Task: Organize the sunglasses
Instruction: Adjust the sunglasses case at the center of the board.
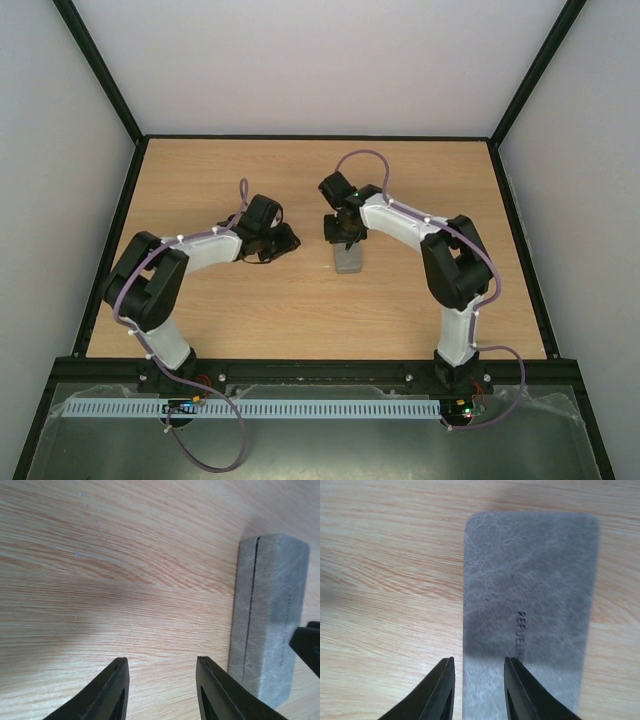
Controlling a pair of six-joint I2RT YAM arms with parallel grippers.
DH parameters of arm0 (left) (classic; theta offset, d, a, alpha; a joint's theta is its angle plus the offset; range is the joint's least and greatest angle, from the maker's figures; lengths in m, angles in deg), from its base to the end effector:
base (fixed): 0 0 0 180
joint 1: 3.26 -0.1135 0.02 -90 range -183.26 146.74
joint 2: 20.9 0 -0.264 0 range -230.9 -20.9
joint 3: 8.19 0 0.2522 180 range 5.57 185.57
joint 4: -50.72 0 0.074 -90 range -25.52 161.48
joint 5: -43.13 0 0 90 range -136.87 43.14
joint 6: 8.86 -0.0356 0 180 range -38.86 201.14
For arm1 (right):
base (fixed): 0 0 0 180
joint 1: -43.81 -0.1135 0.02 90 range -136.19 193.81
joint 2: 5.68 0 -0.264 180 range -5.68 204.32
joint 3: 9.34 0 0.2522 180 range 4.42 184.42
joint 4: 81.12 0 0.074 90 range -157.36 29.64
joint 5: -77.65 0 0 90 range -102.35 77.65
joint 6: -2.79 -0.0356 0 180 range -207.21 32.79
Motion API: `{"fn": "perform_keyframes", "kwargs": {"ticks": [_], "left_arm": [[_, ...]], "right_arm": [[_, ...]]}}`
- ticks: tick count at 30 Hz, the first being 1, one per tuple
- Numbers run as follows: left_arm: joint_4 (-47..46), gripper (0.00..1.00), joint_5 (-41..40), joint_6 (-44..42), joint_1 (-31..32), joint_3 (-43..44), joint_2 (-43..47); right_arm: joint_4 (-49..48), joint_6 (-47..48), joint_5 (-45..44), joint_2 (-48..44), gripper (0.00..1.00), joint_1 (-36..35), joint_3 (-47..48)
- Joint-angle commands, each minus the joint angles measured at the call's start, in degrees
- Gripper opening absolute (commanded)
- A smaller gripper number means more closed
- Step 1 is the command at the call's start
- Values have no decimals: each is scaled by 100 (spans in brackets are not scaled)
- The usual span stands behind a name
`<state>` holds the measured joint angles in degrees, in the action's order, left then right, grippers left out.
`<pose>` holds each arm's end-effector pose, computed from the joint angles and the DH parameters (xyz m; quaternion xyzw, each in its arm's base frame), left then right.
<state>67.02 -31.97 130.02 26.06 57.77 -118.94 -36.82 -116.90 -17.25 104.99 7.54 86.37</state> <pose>0.2942 -0.1758 0.1599 -0.1120 0.9212 -0.3162 0.1969 0.3346 0.2418 0.2013 -0.0440 0.9624 0.1096 0.2446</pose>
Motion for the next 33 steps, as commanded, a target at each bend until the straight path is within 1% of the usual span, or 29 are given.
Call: {"fn": "perform_keyframes", "kwargs": {"ticks": [1, 4, 5, 7, 9, 10, 11, 12, 17, 20, 22, 24, 28, 33], "left_arm": [[180, 42, -37, -126, -95, -77, 460], [297, 49, -24, -186, -159, -43, 550], [346, 53, -20, -213, -177, -17, 568], [440, 58, -13, -260, -205, -7, 634], [533, 65, -26, -290, -207, -60, 789], [561, 72, -23, -291, -207, -127, 912], [577, 91, -24, -296, -207, -207, 1055], [605, 98, -20, -305, -207, -308, 1208], [933, 99, 85, -353, -207, -886, 2243], [1326, 99, 77, -347, -207, -1232, 3093], [1694, 99, -12, -356, -208, -1397, 3742], [2110, 99, -137, -358, -216, -1540, 4240], [2585, 99, -207, -276, -228, -1832, 4984], [2757, 99, -82, -87, -226, -2214, 5619]], "right_arm": [[610, 11, -229, -871, 32, -14, 321], [699, -53, -324, -1209, 38, 97, 161], [687, -54, -319, -1245, 40, 182, 61], [632, -54, -167, -1198, 40, 499, -69], [528, -68, -9, -1066, 40, 870, -107], [483, -79, 16, -968, 40, 1030, -76], [458, -84, 61, -864, 39, 1220, -17], [461, -84, 102, -705, 39, 1320, 101], [469, -137, 176, 107, 39, 1570, 714], [570, -134, 183, 633, 38, 1587, 1134], [547, -119, 394, 867, 36, 1581, 1275], [443, -141, 559, 959, 34, 1563, 1271], [407, -168, 561, 1005, 32, 1386, 1247], [382, -235, 497, 1096, 30, 1037, 1214]]}}
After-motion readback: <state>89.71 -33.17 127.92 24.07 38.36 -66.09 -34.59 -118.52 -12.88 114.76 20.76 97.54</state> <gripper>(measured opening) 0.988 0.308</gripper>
